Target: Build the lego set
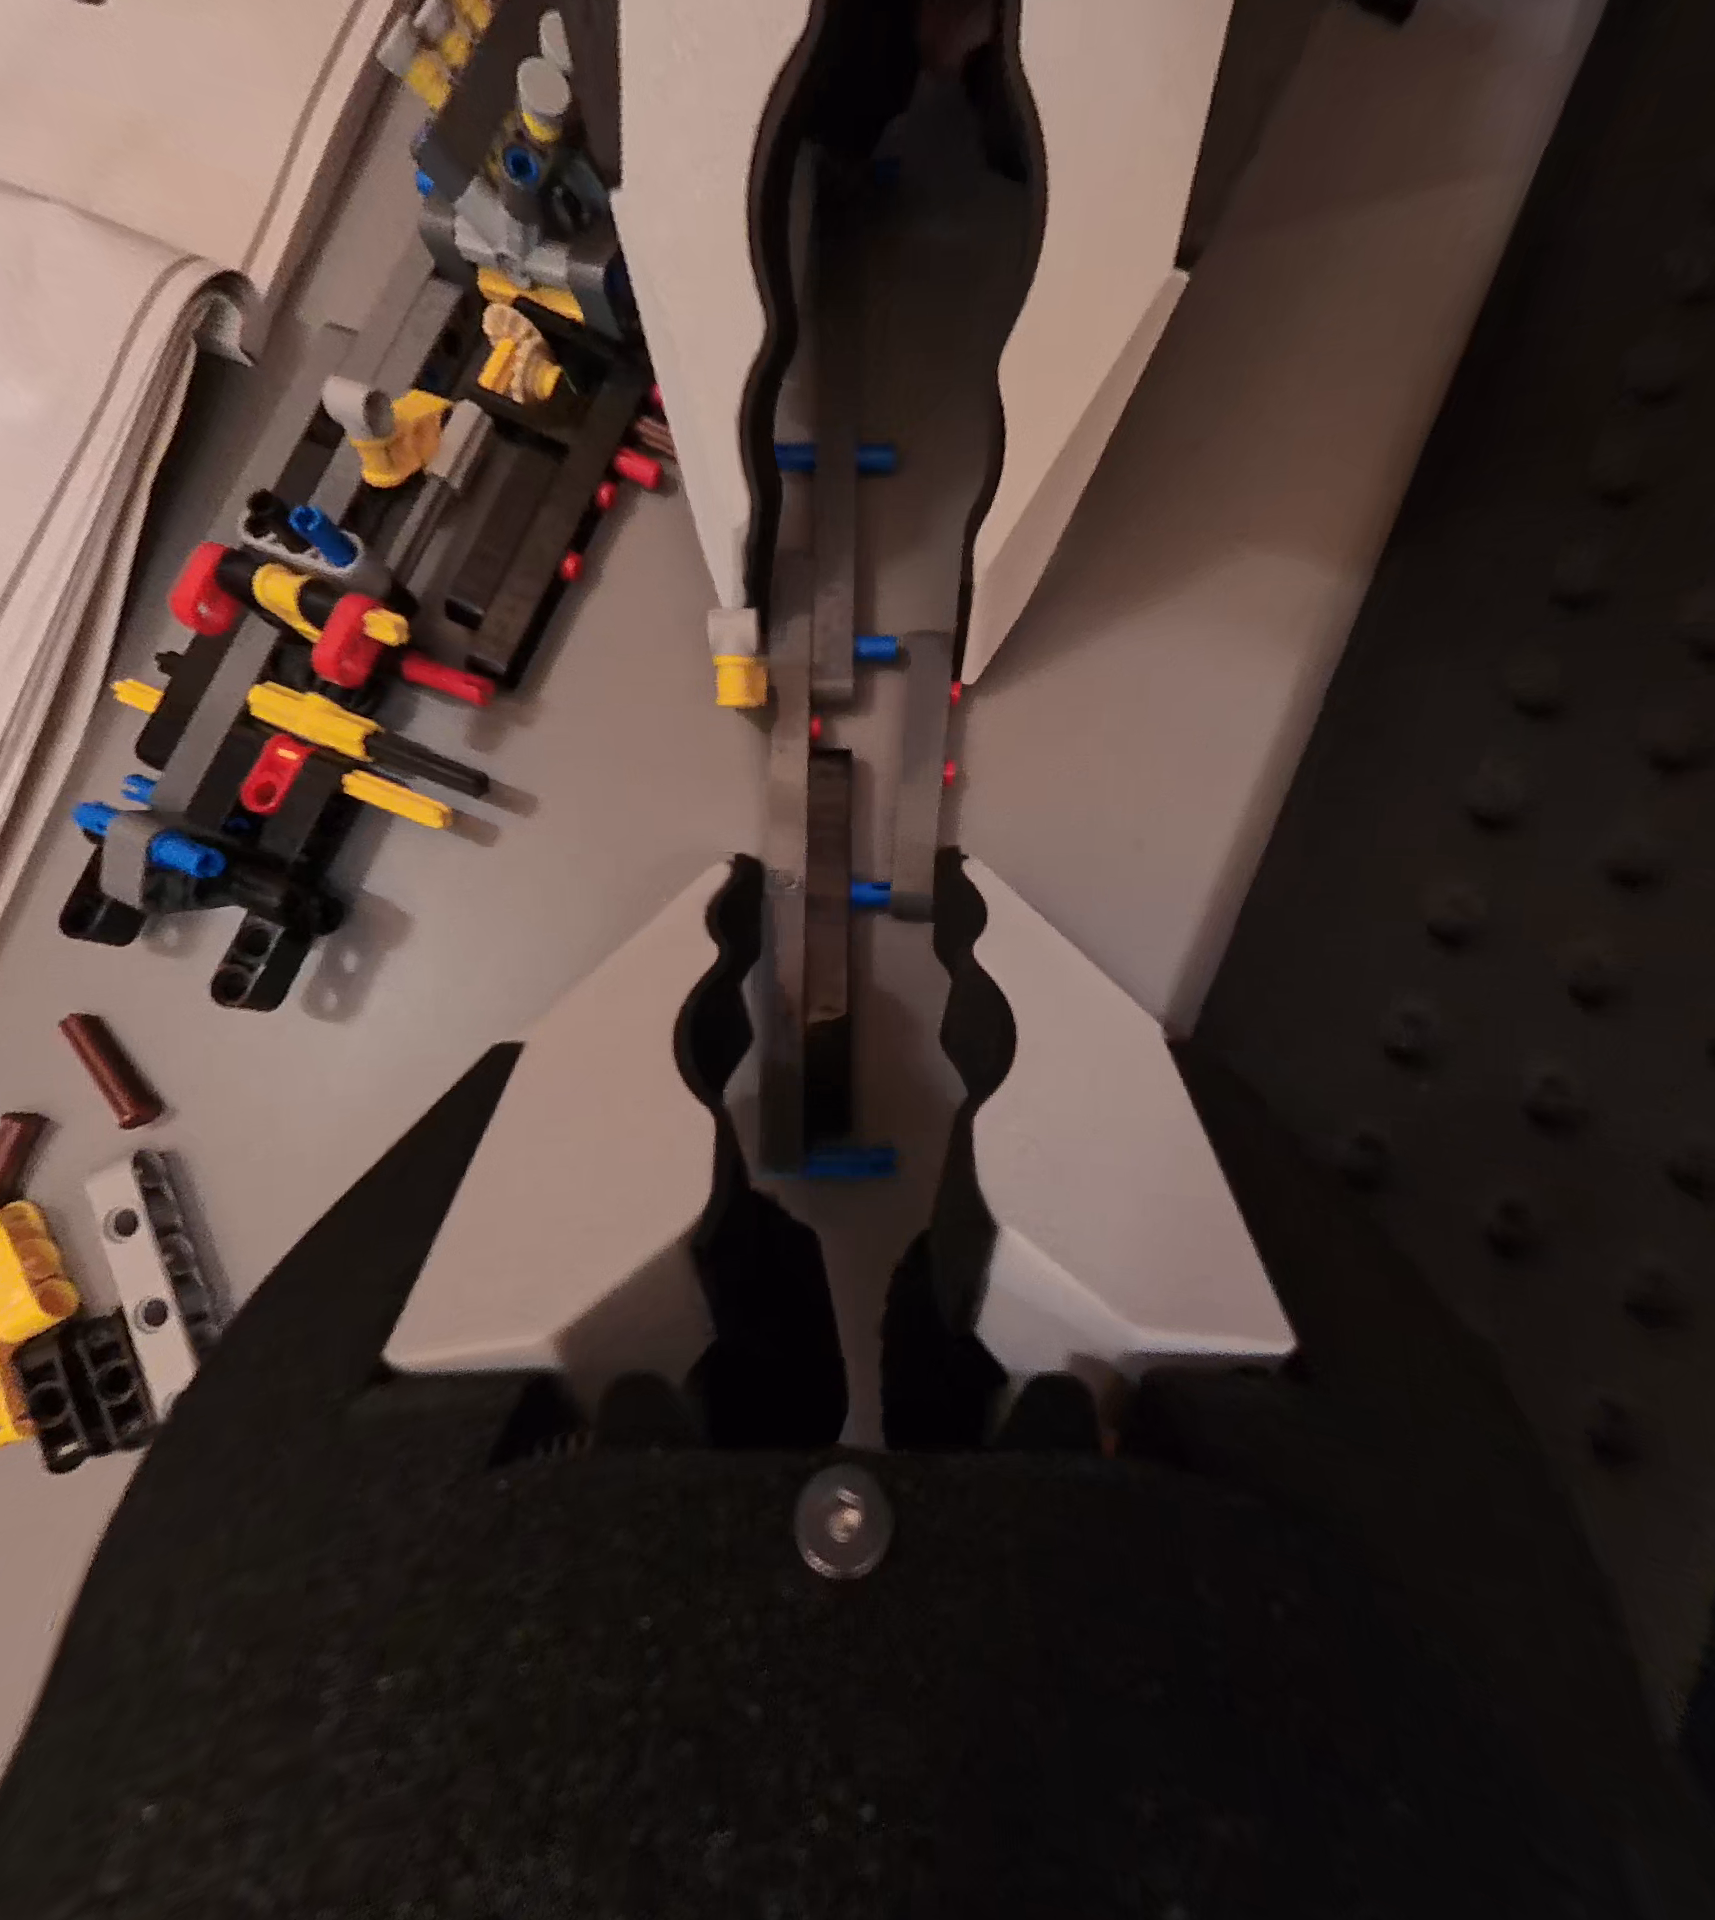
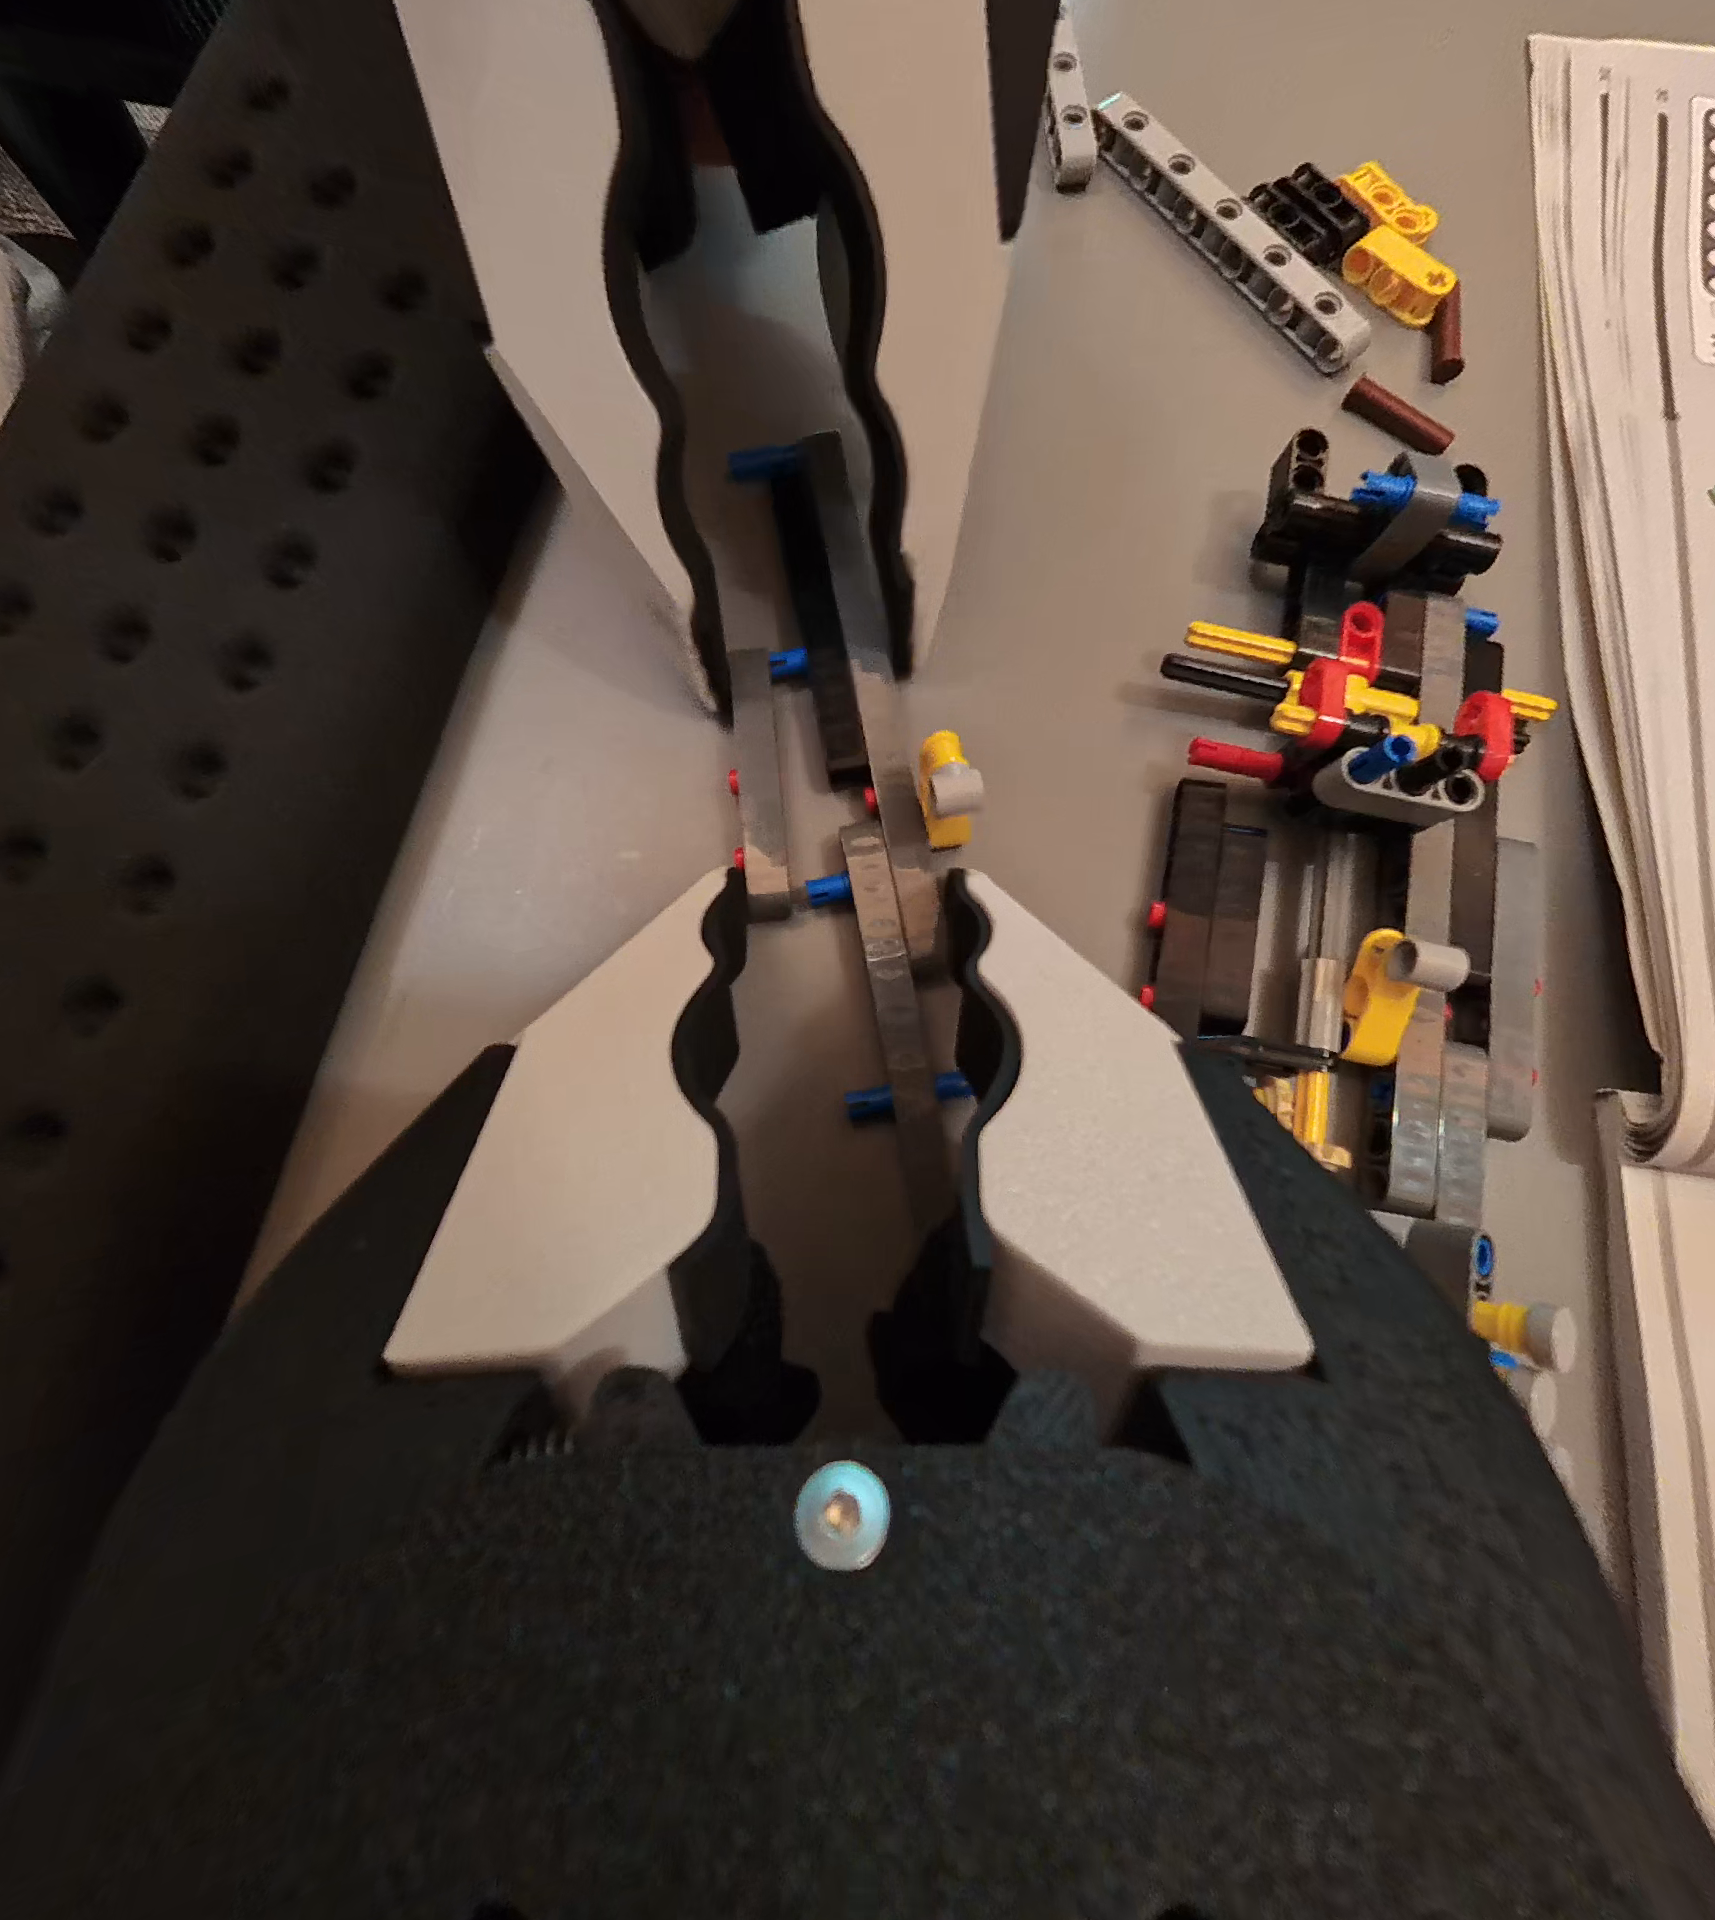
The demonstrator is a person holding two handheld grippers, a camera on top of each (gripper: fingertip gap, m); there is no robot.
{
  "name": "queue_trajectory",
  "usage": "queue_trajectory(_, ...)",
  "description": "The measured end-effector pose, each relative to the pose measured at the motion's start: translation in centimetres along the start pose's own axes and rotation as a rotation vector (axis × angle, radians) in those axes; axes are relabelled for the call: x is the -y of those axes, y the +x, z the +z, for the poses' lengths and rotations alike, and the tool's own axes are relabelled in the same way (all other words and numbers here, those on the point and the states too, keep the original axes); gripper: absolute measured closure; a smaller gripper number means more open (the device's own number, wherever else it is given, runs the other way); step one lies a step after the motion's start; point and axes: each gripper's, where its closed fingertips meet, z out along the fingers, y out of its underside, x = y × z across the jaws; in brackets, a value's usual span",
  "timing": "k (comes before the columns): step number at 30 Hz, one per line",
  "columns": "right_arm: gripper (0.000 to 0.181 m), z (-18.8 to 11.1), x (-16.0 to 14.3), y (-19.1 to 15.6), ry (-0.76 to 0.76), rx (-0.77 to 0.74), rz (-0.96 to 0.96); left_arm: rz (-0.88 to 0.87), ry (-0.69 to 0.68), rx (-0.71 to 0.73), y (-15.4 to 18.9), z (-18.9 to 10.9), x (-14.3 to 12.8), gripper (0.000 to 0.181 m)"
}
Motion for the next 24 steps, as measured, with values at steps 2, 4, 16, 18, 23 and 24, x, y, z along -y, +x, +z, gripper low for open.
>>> queue_trajectory(2, 0.148, -0.02, -0.03, 0.01, 0.001, -0.002, -0.003, 0.004, 0.002, -0.005, 0.12, 0.12, 0.1, 0.15)
queue_trajectory(4, 0.149, -0.02, -0.06, 0.0, 0.003, -0.009, -0.016, 0.003, 0.003, -0.001, 0.13, 0.12, 0.09, 0.15)
queue_trajectory(16, 0.15, 0.0, -0.16, 0.02, -0.043, 0.02, -0.044, -0.002, 0.007, 0.006, -0.06, 0.19, 0.1, 0.15)
queue_trajectory(18, 0.157, -0.04, -0.2, 0.11, -0.045, 0.027, -0.042, -0.012, 0.013, 0.006, -0.18, 0.2, 0.1, 0.158)
queue_trajectory(23, 0.158, -0.04, -0.2, 0.12, -0.017, 0.036, -0.039, 0.0, 0.021, 0.014, -0.17, 0.23, 0.12, 0.158)
queue_trajectory(24, 0.158, -0.04, -0.19, 0.11, -0.015, 0.035, -0.041, -0.004, 0.025, 0.01, -0.17, 0.23, 0.12, 0.158)
